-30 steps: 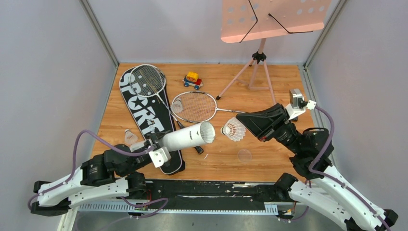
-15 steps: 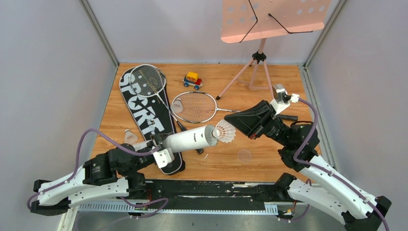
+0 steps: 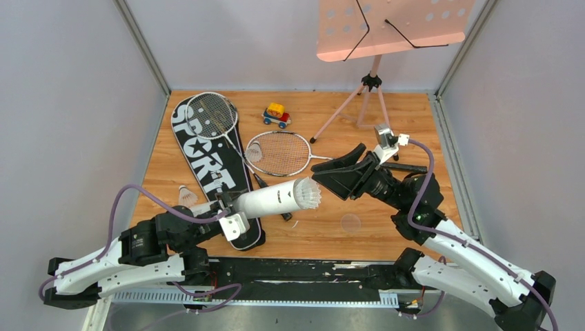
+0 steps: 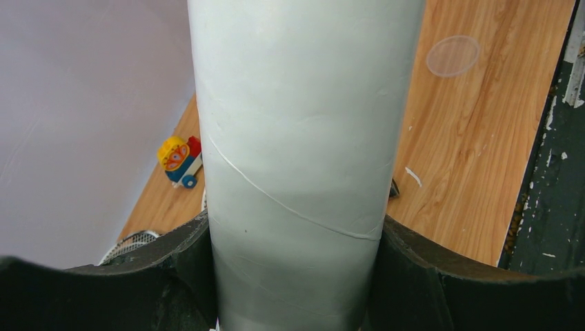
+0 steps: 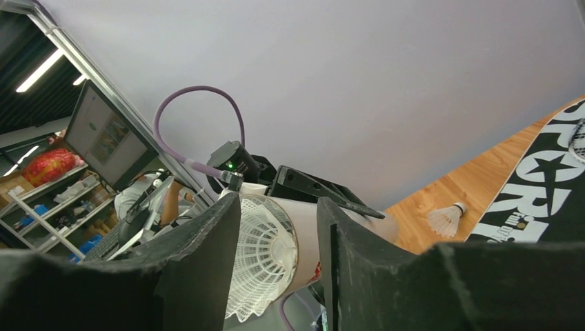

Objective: Pack up the badminton gear

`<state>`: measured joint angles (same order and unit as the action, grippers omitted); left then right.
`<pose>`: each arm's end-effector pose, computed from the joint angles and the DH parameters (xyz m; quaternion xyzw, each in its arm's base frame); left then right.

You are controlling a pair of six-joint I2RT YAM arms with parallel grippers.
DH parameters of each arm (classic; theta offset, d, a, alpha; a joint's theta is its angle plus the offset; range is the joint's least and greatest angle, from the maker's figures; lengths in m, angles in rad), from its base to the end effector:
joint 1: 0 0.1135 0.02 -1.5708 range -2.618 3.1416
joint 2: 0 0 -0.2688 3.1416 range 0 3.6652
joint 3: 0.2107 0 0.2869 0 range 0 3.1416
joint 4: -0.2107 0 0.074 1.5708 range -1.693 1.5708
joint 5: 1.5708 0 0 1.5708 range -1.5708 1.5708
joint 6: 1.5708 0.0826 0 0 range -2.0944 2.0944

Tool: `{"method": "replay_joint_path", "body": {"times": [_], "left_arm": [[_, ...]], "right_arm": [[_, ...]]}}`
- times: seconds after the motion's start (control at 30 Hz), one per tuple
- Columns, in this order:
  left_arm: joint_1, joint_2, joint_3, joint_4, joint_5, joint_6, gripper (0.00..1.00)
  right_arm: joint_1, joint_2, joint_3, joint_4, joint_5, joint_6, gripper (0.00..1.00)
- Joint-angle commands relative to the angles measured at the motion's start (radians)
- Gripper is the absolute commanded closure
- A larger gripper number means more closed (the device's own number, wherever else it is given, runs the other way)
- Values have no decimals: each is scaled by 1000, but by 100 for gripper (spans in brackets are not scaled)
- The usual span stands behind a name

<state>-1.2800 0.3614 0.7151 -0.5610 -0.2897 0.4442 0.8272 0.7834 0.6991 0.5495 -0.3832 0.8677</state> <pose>0.0687 -0.1473 0.3305 0.5241 0.5691 -0.1506 0.6154 0.1457 0.2040 0.4069 -0.1516 0.5186 0.6925 0.4781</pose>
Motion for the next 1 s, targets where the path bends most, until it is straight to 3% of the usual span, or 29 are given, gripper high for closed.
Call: {"method": "replay_joint_path", "body": {"times": [0.0, 0.1, 0.4, 0.7, 0.97], "left_arm": [[5, -11, 5, 58, 3, -4, 41], [5, -9, 4, 59, 4, -2, 41], [5, -2, 2, 60, 13, 1, 41], [5, 37, 1, 49, 0, 5, 42], [4, 53, 4, 48, -8, 7, 42]], "right_arm": [[10, -42, 0, -97, 38, -38, 48], [10, -57, -8, -137, 26, -58, 43], [10, 0, 97, -390, 18, -145, 42], [32, 123, 209, -481, 24, -177, 45], [49, 152, 196, -487, 63, -185, 45]]}}
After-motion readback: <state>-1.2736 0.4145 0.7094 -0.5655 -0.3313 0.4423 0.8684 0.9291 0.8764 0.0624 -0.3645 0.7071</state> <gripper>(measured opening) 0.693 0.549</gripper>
